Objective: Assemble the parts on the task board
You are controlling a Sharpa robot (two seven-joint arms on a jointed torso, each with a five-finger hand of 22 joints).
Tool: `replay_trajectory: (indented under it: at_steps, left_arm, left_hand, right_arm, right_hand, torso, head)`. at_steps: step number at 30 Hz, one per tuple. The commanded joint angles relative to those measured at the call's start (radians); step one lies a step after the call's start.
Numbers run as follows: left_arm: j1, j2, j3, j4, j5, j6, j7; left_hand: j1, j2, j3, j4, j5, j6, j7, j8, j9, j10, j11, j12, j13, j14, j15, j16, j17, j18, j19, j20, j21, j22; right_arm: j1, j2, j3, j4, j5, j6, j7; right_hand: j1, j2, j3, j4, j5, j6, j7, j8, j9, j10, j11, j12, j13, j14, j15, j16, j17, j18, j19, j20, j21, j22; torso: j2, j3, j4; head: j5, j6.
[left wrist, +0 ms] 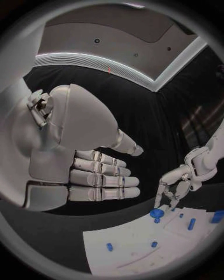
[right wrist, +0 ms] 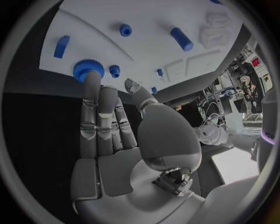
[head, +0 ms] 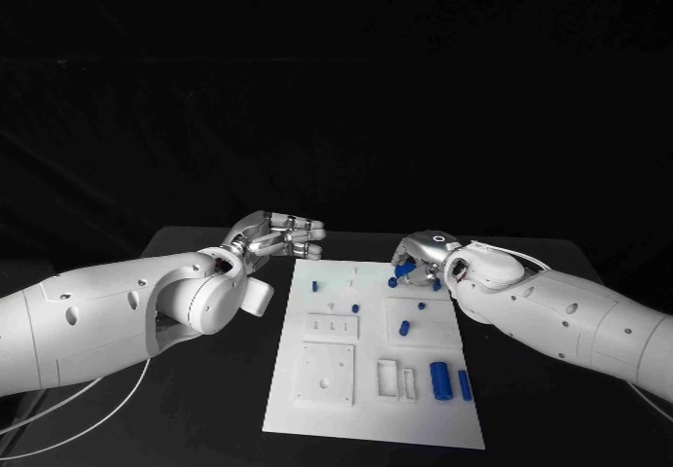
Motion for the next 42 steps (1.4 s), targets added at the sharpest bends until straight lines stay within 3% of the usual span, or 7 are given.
replay_trajectory:
  at_steps: [1,11,16,23,32,42]
  left_arm:
    - [0.003,0.001,0.001,0.008,-0.008,0.01,0.006]
    - [0.004,0.0,0.002,0.018,-0.008,0.01,0.004]
    - [0.005,0.001,0.002,0.02,-0.008,0.011,0.003]
    - [0.005,0.002,0.002,0.021,-0.008,0.014,0.001]
    - [0.005,0.003,0.002,0.026,-0.008,0.014,-0.004]
    - [0.005,0.003,0.003,0.029,-0.008,0.015,-0.006]
  left_hand:
    - [-0.005,0.0,-0.008,0.002,-0.005,-0.008,0.003,-0.003,0.001,-0.01,-0.001,-0.003,0.001,-0.006,0.004,-0.004,-0.001,-0.004,0.002,0.008,-0.007,-0.003]
    - [-0.003,0.0,-0.009,0.005,-0.005,-0.009,0.003,-0.003,0.003,-0.012,0.0,-0.003,0.001,-0.006,0.004,-0.004,-0.001,-0.003,0.005,0.009,-0.01,-0.007]
    - [-0.003,0.0,-0.009,0.005,-0.005,-0.009,0.003,-0.003,0.003,-0.012,0.0,-0.003,0.001,-0.006,0.004,-0.004,-0.001,-0.003,0.005,0.009,-0.01,-0.007]
    - [-0.003,0.0,-0.009,0.005,-0.005,-0.009,0.003,-0.003,0.003,-0.012,0.0,-0.003,0.001,-0.006,0.004,-0.004,-0.001,-0.003,0.005,0.009,-0.01,-0.007]
    - [-0.004,0.002,-0.011,0.009,-0.004,-0.008,0.003,-0.002,0.004,-0.014,0.0,-0.003,0.001,-0.005,0.004,-0.004,-0.001,-0.003,0.009,0.009,-0.013,-0.013]
    - [-0.004,0.002,-0.011,0.009,-0.004,-0.008,0.003,-0.002,0.004,-0.014,0.0,-0.003,0.001,-0.005,0.004,-0.004,-0.001,-0.003,0.009,0.009,-0.013,-0.013]
  right_arm:
    - [0.0,0.004,0.0,-0.005,-0.054,0.018,-0.015]
    - [0.0,0.016,0.0,-0.012,-0.069,0.026,-0.019]
    - [-0.001,0.02,0.0,-0.017,-0.078,0.025,-0.02]
    - [-0.002,0.023,0.0,-0.024,-0.084,0.023,-0.022]
    - [-0.004,0.028,0.0,-0.031,-0.086,0.025,-0.021]
    - [-0.007,0.033,0.0,-0.039,-0.086,0.032,-0.019]
  right_hand:
    - [-0.005,-0.005,0.01,0.0,-0.005,0.001,-0.005,0.002,-0.001,0.007,-0.001,0.001,0.0,-0.003,-0.001,0.005,0.0,0.004,0.007,0.001,-0.004,0.006]
    - [-0.015,-0.014,0.095,-0.001,-0.048,0.013,-0.004,0.001,-0.001,0.038,-0.006,0.001,0.0,-0.004,-0.004,0.01,0.0,0.003,0.004,-0.002,-0.009,0.039]
    - [-0.03,-0.029,0.159,0.0,-0.053,0.018,-0.002,0.001,-0.001,0.053,-0.011,0.001,0.0,-0.003,-0.007,0.013,0.002,0.0,0.002,-0.007,-0.009,0.06]
    - [-0.033,-0.028,0.169,0.001,-0.055,0.023,-0.002,0.002,-0.001,0.058,-0.011,0.001,0.0,-0.004,-0.008,0.013,0.002,0.0,0.001,-0.007,-0.012,0.068]
    - [-0.036,-0.027,0.184,0.001,-0.058,0.026,-0.002,0.002,-0.001,0.059,-0.011,0.001,0.0,-0.005,-0.009,0.015,0.004,-0.001,0.001,-0.008,-0.015,0.08]
    - [-0.041,-0.025,0.202,0.001,-0.062,0.031,-0.002,0.002,-0.001,0.065,-0.013,0.001,0.0,-0.005,-0.01,0.016,0.005,-0.001,0.001,-0.009,-0.019,0.095]
  torso:
    - [0.008,-0.0005,0.0038]
    - [0.019,0.0003,0.0083]
    - [0.025,0.0003,0.0085]
    - [0.032,-0.0003,0.0103]
    - [0.042,-0.0015,0.0146]
    - [0.05,-0.0018,0.0142]
  head:
    - [0.0,0.0]
    - [-0.001,0.002]
    - [-0.003,0.009]
    - [-0.015,0.016]
    - [-0.016,0.02]
    - [-0.013,0.021]
